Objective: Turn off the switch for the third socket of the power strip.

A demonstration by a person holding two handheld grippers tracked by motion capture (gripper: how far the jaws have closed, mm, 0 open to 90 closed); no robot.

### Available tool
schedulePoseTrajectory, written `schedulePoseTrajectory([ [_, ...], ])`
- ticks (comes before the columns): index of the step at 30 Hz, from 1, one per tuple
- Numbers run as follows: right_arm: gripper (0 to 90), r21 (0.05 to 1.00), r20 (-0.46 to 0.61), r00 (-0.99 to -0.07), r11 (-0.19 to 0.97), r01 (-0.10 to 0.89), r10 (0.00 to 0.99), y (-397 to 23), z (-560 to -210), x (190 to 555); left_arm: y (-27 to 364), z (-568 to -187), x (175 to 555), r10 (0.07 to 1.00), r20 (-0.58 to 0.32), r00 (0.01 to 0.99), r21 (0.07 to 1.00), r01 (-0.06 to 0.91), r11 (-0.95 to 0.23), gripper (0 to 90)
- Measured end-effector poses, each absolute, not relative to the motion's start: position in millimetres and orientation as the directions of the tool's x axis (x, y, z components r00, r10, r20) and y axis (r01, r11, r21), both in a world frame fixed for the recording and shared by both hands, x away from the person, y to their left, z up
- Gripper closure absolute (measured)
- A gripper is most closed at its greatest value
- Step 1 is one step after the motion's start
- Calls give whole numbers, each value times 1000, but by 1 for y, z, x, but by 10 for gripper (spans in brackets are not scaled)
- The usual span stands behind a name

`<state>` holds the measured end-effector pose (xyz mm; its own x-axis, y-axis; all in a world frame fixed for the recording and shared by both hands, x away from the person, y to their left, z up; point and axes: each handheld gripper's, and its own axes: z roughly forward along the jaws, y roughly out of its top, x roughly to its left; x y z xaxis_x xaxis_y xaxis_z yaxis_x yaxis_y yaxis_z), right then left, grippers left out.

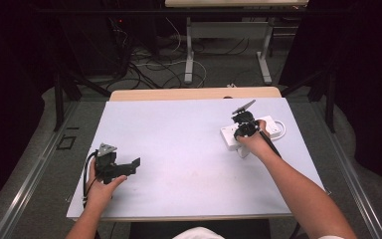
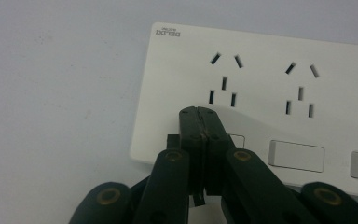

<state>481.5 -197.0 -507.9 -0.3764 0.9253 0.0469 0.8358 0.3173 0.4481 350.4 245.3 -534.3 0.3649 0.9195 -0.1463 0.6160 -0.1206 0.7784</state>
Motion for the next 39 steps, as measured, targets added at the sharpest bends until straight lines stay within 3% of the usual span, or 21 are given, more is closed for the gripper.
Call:
schedulePoseTrajectory([
  [13,900,427,17,-394,350,834,919,-194,-509,481,246,-534,350,919,-145,365,777,618,-123,9],
  [32,899,448,72,-368,299,842,927,-197,-508,481,246,-534,350,921,-151,359,778,618,-113,9],
  [39,836,496,89,-365,276,823,927,-201,-501,481,244,-534,352,923,-155,353,780,617,-105,9],
])
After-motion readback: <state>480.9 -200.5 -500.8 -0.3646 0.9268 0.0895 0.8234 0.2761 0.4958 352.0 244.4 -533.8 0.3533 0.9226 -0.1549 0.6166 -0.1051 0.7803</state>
